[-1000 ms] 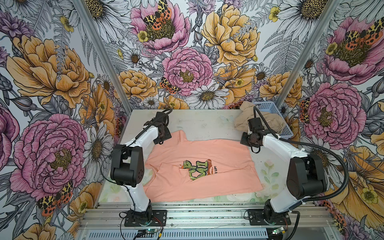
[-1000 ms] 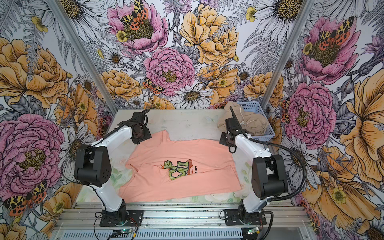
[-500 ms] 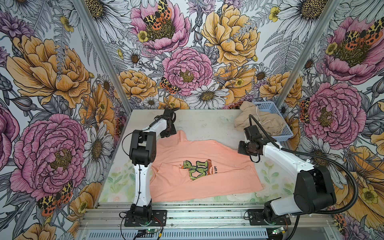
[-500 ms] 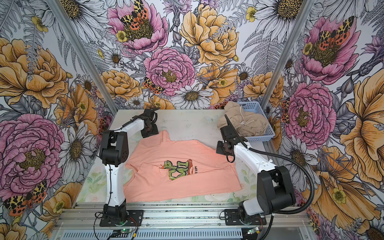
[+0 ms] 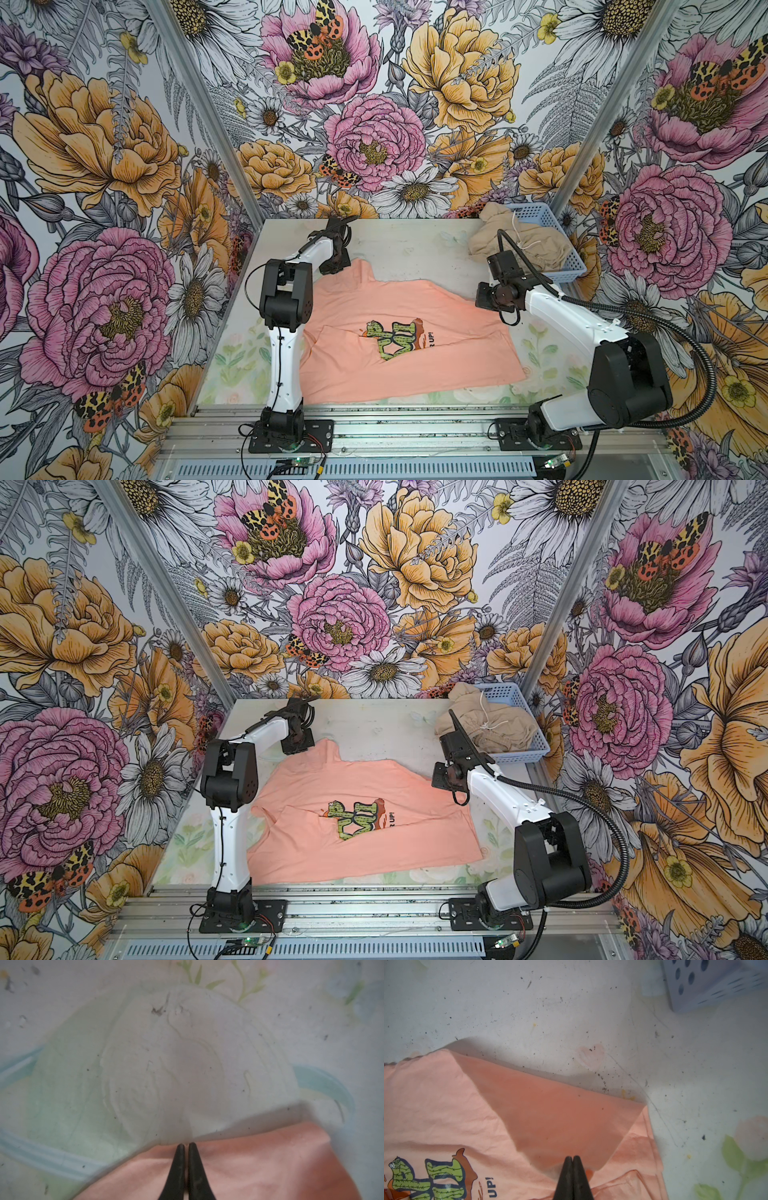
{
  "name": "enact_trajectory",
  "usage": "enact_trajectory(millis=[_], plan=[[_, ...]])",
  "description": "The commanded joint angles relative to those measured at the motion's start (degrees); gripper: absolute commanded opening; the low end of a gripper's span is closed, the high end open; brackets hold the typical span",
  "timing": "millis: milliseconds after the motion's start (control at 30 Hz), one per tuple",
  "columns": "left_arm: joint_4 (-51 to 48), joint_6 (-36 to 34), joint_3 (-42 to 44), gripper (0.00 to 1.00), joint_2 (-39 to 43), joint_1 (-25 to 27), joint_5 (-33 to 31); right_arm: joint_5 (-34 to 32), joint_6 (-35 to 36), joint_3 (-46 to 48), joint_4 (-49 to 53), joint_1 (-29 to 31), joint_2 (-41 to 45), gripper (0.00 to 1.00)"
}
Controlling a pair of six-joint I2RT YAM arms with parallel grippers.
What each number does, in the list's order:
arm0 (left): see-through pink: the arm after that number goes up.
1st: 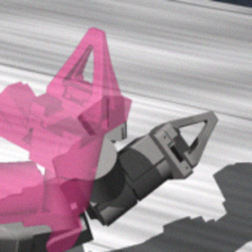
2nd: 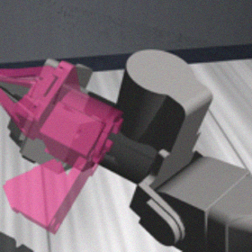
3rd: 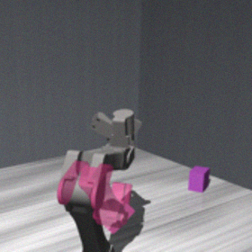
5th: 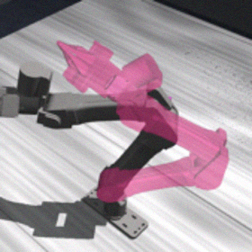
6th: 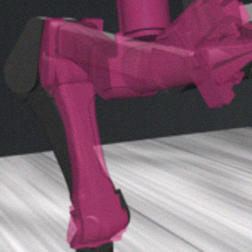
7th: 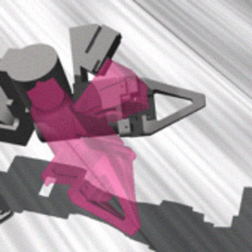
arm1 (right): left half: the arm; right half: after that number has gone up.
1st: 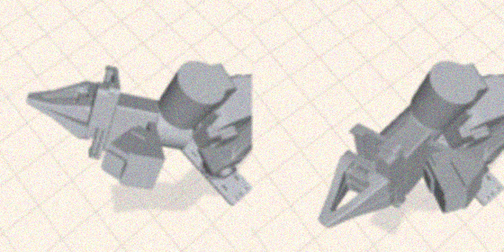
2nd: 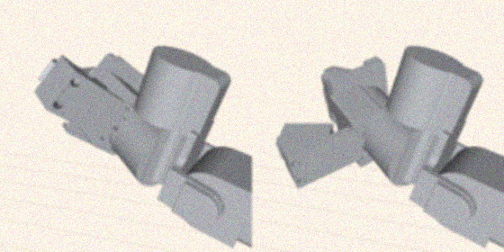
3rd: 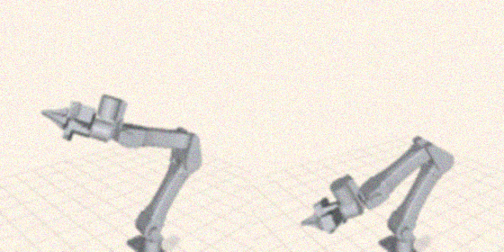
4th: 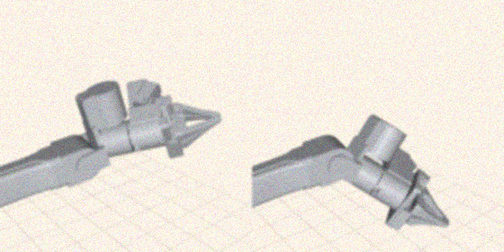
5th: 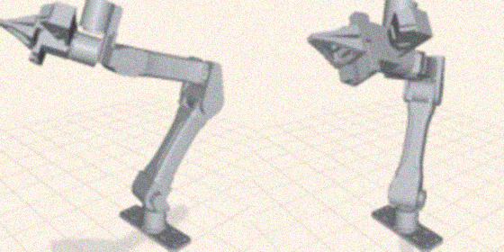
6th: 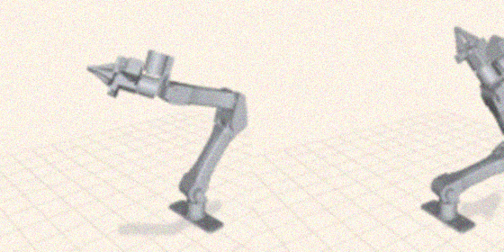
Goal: Fold and stack the mixed laundry pile
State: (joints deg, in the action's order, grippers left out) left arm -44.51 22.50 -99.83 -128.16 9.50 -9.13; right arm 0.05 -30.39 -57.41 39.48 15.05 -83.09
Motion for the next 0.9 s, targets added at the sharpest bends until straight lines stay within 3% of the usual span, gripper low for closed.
enact_trajectory(millis=[0, 133, 333, 433, 567, 667, 767, 867], plan=[[0.8, -0.1, 4.1, 0.03, 7.5, 1.7, -2.1, -0.7, 0.0, -1.0, -0.2, 0.4, 1.6, 0.00], [3.3, -0.1, 12.5, 0.03, 16.1, 4.4, -4.9, -1.1, 0.3, -0.9, -0.2, 0.4, 2.1, 0.00], [6.1, 0.4, 29.0, 0.06, 32.2, 13.6, -9.8, -1.0, 0.9, -0.1, -0.2, 0.4, 1.9, 0.00], [6.4, 1.7, 37.3, 0.19, 38.6, 19.6, -8.5, -0.8, 1.3, 0.3, -0.2, 0.4, 1.6, 0.00], [6.8, 4.4, 46.3, 0.58, 46.3, 25.3, -7.5, -0.9, 1.5, 0.4, -0.3, 0.4, 0.9, 0.00], [8.8, 6.5, 49.0, 0.70, 52.4, 23.7, -8.1, -0.9, 1.7, 0.0, -0.5, 0.4, 0.1, 0.00], [13.7, 8.5, 50.6, 0.72, 55.9, 17.1, -4.6, -0.7, 1.7, -0.5, -0.7, 0.4, -0.4, 0.00], [16.2, 10.3, 49.4, 0.72, 52.4, 9.2, 0.4, -0.6, 1.5, -0.7, -1.1, 0.4, -0.5, 0.00]])
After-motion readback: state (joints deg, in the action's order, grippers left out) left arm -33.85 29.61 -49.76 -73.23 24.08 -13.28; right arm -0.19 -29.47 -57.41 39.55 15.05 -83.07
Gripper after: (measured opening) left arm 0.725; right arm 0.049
